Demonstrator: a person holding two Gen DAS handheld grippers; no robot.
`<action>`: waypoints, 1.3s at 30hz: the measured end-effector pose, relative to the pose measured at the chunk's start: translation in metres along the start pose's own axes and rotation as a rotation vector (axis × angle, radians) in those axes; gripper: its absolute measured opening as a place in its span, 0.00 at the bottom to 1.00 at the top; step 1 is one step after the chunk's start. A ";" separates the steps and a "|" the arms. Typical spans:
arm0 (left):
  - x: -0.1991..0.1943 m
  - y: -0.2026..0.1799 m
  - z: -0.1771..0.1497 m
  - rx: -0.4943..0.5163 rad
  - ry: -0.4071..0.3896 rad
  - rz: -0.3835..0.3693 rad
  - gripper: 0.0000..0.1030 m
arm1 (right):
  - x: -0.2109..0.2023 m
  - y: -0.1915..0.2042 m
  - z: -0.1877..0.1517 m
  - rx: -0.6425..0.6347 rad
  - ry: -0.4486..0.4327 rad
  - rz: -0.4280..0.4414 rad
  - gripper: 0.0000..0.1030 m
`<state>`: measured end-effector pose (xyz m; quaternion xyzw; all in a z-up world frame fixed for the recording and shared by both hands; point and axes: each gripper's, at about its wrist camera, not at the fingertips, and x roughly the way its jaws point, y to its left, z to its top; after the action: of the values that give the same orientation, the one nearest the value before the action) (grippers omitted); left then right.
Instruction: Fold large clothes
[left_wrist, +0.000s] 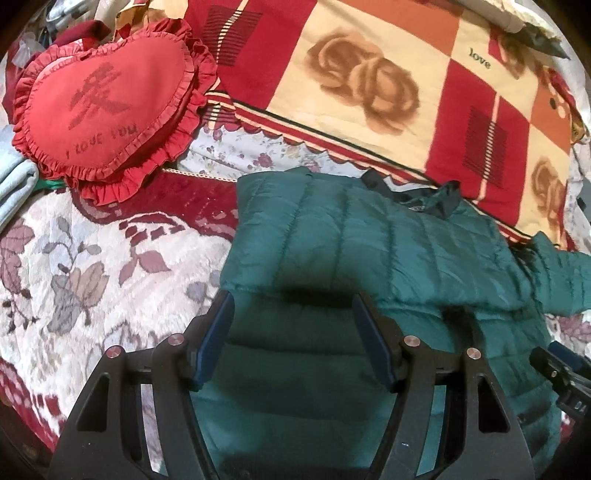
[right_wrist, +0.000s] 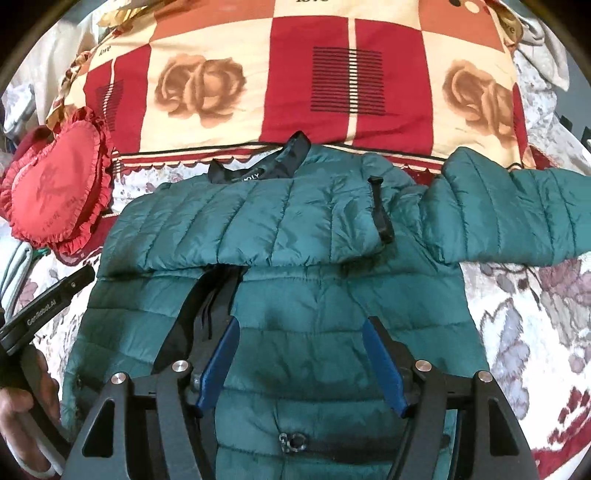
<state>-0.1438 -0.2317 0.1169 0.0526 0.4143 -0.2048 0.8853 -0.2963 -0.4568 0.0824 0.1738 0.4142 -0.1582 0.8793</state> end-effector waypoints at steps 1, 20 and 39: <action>-0.003 -0.002 -0.001 0.001 -0.003 -0.004 0.65 | -0.002 -0.001 -0.002 0.003 -0.003 0.001 0.65; -0.018 -0.029 -0.031 0.033 0.000 -0.026 0.65 | -0.016 -0.008 -0.024 0.032 -0.016 0.009 0.69; -0.002 -0.035 -0.034 0.036 0.034 -0.025 0.65 | -0.003 -0.021 -0.024 0.058 0.008 0.011 0.70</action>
<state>-0.1837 -0.2539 0.0989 0.0669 0.4261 -0.2224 0.8744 -0.3232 -0.4641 0.0668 0.2021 0.4122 -0.1647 0.8730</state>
